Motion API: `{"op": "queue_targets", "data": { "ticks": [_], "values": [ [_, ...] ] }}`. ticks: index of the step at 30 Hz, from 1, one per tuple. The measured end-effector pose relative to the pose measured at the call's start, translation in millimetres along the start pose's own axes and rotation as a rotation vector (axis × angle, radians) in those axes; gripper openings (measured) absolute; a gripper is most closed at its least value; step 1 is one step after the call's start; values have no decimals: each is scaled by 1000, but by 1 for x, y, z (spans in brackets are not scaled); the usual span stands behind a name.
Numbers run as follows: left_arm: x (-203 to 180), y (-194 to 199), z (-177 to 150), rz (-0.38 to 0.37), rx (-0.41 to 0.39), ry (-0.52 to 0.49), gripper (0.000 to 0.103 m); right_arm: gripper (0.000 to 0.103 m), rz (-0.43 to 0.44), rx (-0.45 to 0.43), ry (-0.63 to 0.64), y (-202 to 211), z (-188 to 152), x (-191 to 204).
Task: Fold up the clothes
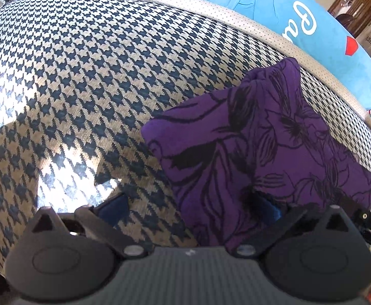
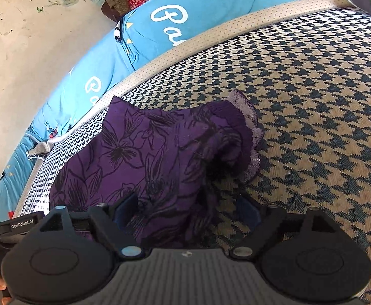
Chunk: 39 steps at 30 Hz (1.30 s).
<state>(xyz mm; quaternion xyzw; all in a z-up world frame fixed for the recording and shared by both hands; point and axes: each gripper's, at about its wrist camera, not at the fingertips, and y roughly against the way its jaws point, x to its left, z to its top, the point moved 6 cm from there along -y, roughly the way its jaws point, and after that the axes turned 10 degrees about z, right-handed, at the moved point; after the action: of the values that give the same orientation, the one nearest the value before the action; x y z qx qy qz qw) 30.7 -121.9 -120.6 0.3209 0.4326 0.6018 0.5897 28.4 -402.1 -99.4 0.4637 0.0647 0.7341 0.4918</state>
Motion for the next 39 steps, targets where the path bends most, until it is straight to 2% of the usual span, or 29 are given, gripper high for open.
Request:
{"op": "queue_targets", "data": {
  "ticks": [5,13,16,20,23,29,39],
  "values": [
    [-6,-1,6,4,7,-46,103,93,-19,-8,7,-5,-1,4],
    [-23,23,17,-43,-91,-216,103,93,-56,-15,-5,-9,2,6],
    [-24,17,21,-49,-44,-272,103,93,-60,-7,0,-10,5,5],
    [-19,3,29,-93,43,-277,103,93,-27,21,2,-7,11,0],
    [-20,-1,33,-123,80,-288,103,93,15,35,-12,-5,14,-8],
    [-31,-16,42,-164,106,-307,103,93,76,36,-10,-7,19,-15],
    [-48,-24,46,-171,72,-333,103,94,56,28,77,-26,20,-2]
  ]
}}
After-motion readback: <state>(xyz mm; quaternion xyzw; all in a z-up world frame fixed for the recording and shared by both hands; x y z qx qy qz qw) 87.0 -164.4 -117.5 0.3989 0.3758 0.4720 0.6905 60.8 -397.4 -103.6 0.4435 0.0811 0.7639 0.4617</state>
